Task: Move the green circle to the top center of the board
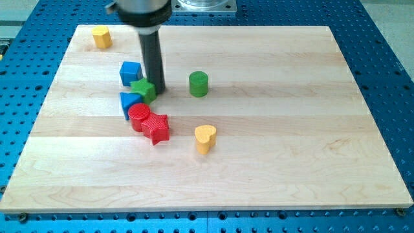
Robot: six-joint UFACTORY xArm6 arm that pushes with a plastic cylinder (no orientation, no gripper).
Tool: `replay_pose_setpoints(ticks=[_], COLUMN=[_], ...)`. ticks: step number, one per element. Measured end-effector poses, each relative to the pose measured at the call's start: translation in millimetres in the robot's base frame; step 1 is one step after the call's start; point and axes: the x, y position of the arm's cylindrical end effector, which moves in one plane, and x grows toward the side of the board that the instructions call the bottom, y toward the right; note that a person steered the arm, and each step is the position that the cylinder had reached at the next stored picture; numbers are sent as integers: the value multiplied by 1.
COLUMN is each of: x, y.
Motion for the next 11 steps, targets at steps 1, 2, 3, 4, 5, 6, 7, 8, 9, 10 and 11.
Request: replay_pose_setpoints(ticks=[1,2,3,4,5,6,7,8,9,10,11], x=[9,-1,-41,-55,-24,-48,-84,-84,-65,-97,-133], y=[67,127,111,92,76,56,61,39,-11,53,105])
